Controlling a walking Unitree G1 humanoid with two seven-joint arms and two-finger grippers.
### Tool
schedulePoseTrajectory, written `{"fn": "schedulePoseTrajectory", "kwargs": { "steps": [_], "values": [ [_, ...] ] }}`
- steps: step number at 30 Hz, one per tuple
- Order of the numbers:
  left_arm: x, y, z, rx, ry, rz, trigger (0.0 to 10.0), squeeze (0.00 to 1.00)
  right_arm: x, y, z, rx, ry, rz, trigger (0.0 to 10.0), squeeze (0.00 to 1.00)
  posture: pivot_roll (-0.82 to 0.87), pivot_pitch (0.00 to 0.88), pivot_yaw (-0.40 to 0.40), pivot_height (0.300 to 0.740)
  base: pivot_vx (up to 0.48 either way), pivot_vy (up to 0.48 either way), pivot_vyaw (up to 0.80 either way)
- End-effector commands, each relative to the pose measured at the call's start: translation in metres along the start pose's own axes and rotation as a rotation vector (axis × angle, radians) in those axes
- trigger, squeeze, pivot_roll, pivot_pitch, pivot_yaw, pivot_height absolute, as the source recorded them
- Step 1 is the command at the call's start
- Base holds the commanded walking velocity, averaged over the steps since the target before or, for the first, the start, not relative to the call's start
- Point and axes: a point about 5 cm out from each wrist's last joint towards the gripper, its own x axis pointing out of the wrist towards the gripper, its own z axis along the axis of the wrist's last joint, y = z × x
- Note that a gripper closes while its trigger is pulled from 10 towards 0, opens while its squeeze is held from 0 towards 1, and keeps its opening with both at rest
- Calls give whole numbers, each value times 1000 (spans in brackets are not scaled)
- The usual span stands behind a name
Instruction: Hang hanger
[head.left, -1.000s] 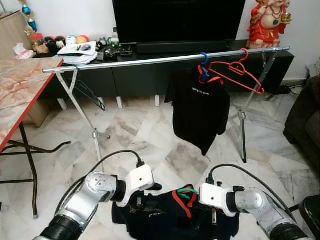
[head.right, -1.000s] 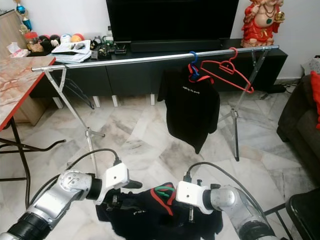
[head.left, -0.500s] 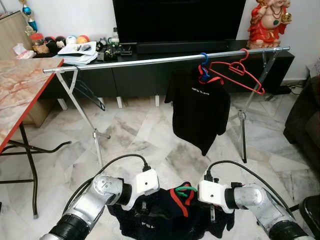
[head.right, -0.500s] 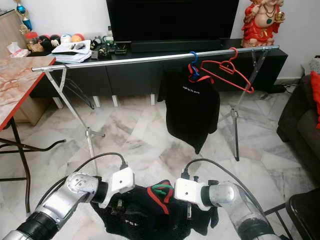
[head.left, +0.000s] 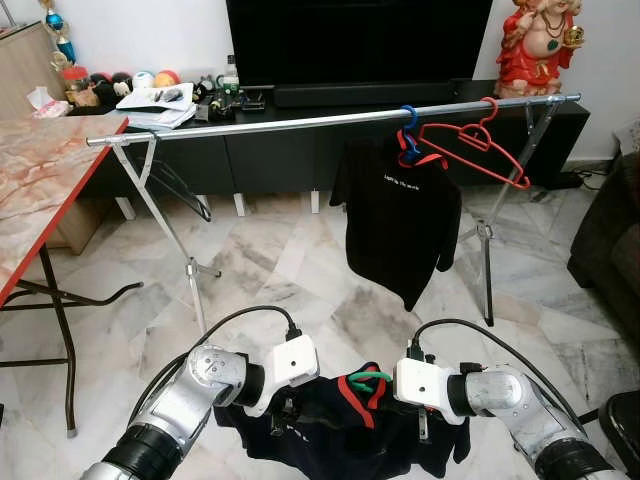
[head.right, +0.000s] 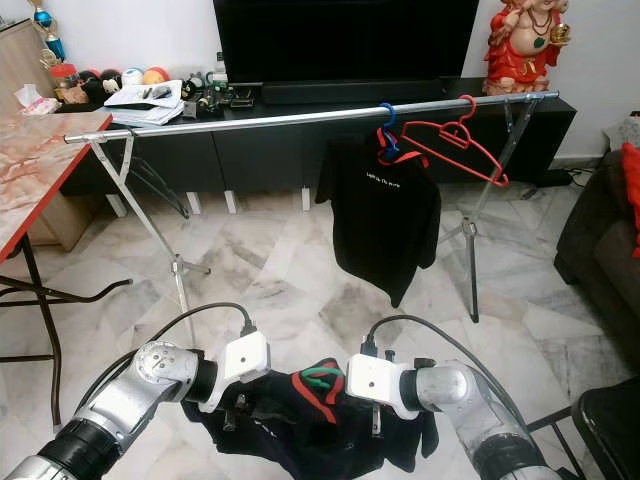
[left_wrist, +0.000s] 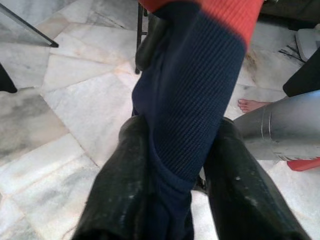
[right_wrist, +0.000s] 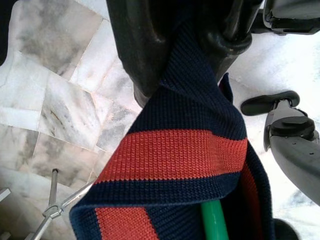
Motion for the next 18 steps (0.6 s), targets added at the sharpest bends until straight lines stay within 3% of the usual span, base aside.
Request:
{"fn": "schedulePoseTrajectory", "kwargs": {
  "steps": [1,18],
  "values": [
    [3,-2,-1,2,-2,-30,0,0,-4,-15,14,-16,-63,-64,0,0,-44,38,25,740,0,0,0],
    [4,-4,0,-20,-12,-49,0,0,-5,-20,15,0,-62,-88,0,0,-46,48,20,740,0,0,0]
  ]
}}
